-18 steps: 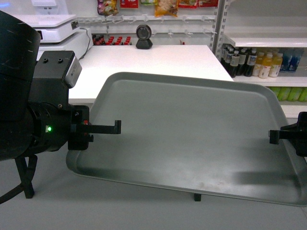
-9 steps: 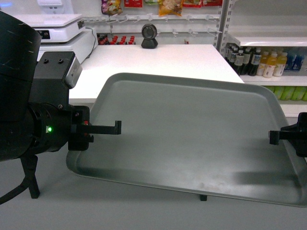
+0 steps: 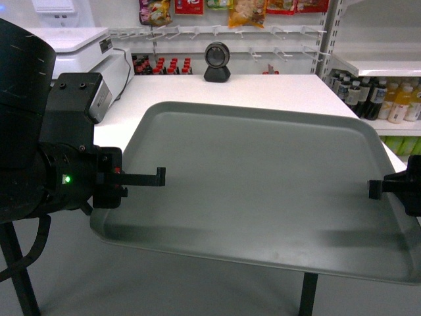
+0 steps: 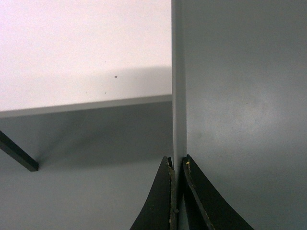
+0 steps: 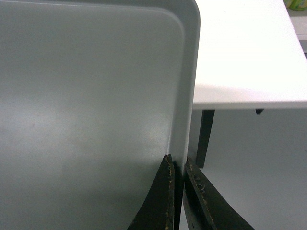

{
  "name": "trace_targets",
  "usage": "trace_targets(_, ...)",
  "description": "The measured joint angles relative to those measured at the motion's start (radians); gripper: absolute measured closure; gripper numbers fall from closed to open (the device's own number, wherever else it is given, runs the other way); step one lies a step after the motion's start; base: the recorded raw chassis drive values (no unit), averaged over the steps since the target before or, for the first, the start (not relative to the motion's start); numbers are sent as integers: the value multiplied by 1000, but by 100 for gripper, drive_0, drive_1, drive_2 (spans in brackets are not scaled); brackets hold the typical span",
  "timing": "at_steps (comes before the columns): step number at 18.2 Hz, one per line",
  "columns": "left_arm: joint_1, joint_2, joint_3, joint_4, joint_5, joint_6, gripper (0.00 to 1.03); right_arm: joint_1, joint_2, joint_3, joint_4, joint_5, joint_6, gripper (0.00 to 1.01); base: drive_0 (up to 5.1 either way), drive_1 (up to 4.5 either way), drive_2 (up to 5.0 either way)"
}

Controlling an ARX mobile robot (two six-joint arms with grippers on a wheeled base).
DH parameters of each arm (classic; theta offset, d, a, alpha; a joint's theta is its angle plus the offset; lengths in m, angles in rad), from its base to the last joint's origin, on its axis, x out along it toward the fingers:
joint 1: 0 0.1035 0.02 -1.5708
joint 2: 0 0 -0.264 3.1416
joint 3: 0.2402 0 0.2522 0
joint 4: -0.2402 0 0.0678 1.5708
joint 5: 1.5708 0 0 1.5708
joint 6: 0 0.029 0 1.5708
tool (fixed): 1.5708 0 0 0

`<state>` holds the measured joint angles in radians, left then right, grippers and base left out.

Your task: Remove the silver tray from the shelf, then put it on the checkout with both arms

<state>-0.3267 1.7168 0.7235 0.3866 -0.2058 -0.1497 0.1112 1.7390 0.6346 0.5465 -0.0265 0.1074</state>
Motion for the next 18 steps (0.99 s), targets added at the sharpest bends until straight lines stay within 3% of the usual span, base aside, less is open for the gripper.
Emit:
trace_targets(2,-2,0,0,3,-1,0,100,-1,0,0,5,0,0,98,-501,244,244)
trace_targets(18,-1,0,0,3,0,0,100,-1,0,0,2,0,0,98,-3,428,-433)
